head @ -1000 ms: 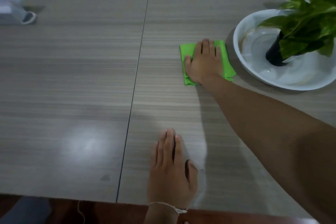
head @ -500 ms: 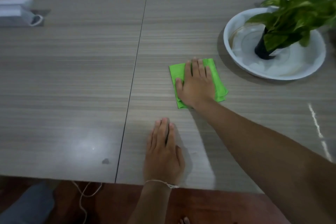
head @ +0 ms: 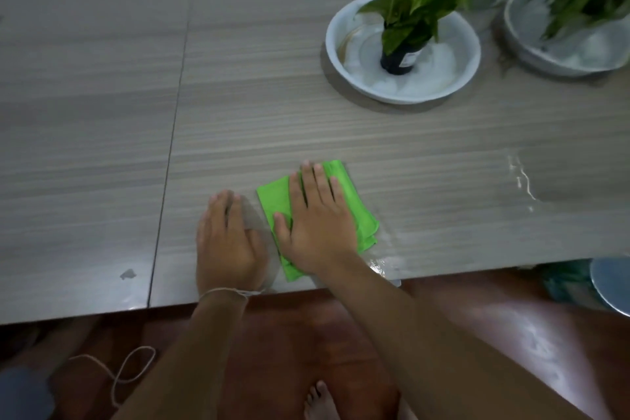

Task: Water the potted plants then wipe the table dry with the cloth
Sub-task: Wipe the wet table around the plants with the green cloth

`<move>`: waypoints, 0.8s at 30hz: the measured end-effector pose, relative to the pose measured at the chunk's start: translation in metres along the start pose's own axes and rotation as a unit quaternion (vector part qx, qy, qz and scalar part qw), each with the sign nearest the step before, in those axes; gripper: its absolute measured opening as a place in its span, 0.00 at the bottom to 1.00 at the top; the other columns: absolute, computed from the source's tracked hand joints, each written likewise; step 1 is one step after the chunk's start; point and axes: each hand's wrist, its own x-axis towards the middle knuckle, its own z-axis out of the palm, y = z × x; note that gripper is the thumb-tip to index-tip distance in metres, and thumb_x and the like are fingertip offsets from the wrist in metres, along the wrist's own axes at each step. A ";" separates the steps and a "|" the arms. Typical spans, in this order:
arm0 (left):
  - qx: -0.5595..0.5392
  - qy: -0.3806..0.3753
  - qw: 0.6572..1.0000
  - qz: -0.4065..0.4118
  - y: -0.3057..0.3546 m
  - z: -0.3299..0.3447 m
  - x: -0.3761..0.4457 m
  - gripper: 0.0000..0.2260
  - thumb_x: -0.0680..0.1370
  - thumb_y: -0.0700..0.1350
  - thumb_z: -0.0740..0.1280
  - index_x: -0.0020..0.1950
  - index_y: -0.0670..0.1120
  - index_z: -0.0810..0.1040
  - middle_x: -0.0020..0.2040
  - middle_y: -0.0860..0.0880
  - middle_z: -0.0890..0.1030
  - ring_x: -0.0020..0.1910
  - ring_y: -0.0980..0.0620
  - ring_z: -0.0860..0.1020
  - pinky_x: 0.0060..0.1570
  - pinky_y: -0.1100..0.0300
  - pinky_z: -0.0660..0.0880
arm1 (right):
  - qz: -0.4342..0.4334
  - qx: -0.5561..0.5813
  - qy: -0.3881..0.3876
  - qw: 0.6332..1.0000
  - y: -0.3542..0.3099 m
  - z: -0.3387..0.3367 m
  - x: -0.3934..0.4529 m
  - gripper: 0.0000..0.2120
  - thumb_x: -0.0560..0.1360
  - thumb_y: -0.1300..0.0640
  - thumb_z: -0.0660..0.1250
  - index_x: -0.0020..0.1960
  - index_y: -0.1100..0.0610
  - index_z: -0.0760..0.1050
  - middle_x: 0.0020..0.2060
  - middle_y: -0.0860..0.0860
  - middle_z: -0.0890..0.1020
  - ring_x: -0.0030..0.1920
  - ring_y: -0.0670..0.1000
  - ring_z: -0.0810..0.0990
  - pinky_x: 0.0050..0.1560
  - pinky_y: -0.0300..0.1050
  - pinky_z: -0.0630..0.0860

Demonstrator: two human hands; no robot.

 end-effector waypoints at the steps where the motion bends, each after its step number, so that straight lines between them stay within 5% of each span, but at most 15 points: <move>1: 0.006 -0.007 1.000 -0.002 0.001 0.000 -0.001 0.29 0.77 0.50 0.51 0.73 0.35 0.69 0.74 0.35 0.68 0.75 0.36 0.65 0.74 0.42 0.60 | 0.000 0.003 0.002 1.000 0.005 -0.001 -0.005 0.37 0.78 0.39 0.53 0.80 0.61 0.61 0.81 0.61 0.59 0.82 0.59 0.54 0.80 0.59 0.47; 6: 0.036 -0.014 0.999 0.006 0.007 0.000 -0.002 0.31 0.78 0.52 0.51 0.74 0.33 0.66 0.75 0.33 0.67 0.75 0.34 0.63 0.73 0.37 0.60 | -0.004 0.020 0.006 1.000 0.032 -0.007 -0.014 0.38 0.78 0.38 0.53 0.81 0.59 0.57 0.82 0.59 0.56 0.82 0.57 0.50 0.81 0.57 0.44; 13: 0.065 -0.055 0.996 -0.029 0.066 0.020 -0.012 0.33 0.78 0.56 0.48 0.78 0.37 0.60 0.80 0.41 0.59 0.80 0.44 0.53 0.76 0.37 0.49 | 0.063 0.002 0.027 0.998 0.131 -0.036 -0.022 0.38 0.78 0.38 0.51 0.81 0.60 0.58 0.81 0.59 0.58 0.82 0.58 0.52 0.81 0.57 0.47; 19: 0.003 -0.067 0.987 0.147 0.158 0.052 0.004 0.29 0.81 0.51 0.53 0.75 0.33 0.65 0.76 0.36 0.65 0.77 0.39 0.61 0.77 0.43 0.57 | 0.130 -0.014 0.022 0.991 0.225 -0.063 -0.024 0.38 0.79 0.37 0.47 0.82 0.58 0.53 0.83 0.57 0.53 0.83 0.56 0.48 0.81 0.56 0.45; 24: -0.006 -0.084 0.980 0.180 0.253 0.074 0.025 0.29 0.82 0.52 0.50 0.79 0.37 0.58 0.80 0.40 0.58 0.81 0.44 0.51 0.79 0.47 0.49 | 0.183 -0.036 0.050 0.981 0.301 -0.085 -0.029 0.38 0.78 0.38 0.48 0.81 0.60 0.57 0.81 0.59 0.58 0.82 0.58 0.54 0.81 0.57 0.49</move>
